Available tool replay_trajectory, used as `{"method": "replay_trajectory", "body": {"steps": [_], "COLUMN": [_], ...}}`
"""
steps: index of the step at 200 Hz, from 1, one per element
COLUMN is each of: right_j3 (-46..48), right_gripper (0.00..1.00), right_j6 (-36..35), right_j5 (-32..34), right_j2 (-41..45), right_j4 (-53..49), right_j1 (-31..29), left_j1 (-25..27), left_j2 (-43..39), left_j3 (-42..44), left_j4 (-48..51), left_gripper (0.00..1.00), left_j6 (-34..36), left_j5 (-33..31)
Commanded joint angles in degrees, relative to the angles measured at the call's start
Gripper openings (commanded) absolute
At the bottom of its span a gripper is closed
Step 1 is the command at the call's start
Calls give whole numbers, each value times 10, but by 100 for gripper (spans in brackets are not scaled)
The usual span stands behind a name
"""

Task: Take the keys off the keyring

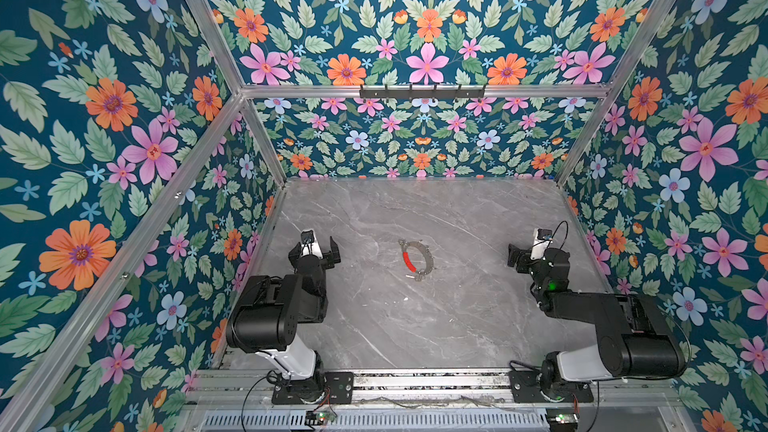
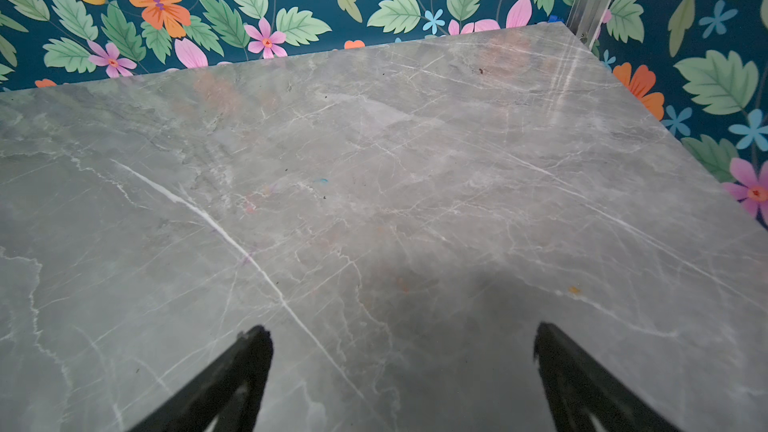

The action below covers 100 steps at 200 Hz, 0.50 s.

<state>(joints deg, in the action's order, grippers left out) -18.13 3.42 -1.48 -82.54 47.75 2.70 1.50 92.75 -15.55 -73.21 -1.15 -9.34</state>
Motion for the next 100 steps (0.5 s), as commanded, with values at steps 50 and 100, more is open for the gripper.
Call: {"method": "replay_trajectory", "body": {"steps": [50, 100], "right_j3": [-46, -72], "right_gripper": [99, 99], "right_j6": [14, 68], "right_j5": [14, 59], "right_j2": [84, 142], "right_j4": [-132, -245], "right_j1": [-1, -4], "left_j1": [5, 6], "left_j2": [-85, -164], "left_j3": [1, -63], "left_j4": [70, 244], "left_gripper": [100, 100], "left_j6": [-8, -63], "left_j5": [-61, -88]}}
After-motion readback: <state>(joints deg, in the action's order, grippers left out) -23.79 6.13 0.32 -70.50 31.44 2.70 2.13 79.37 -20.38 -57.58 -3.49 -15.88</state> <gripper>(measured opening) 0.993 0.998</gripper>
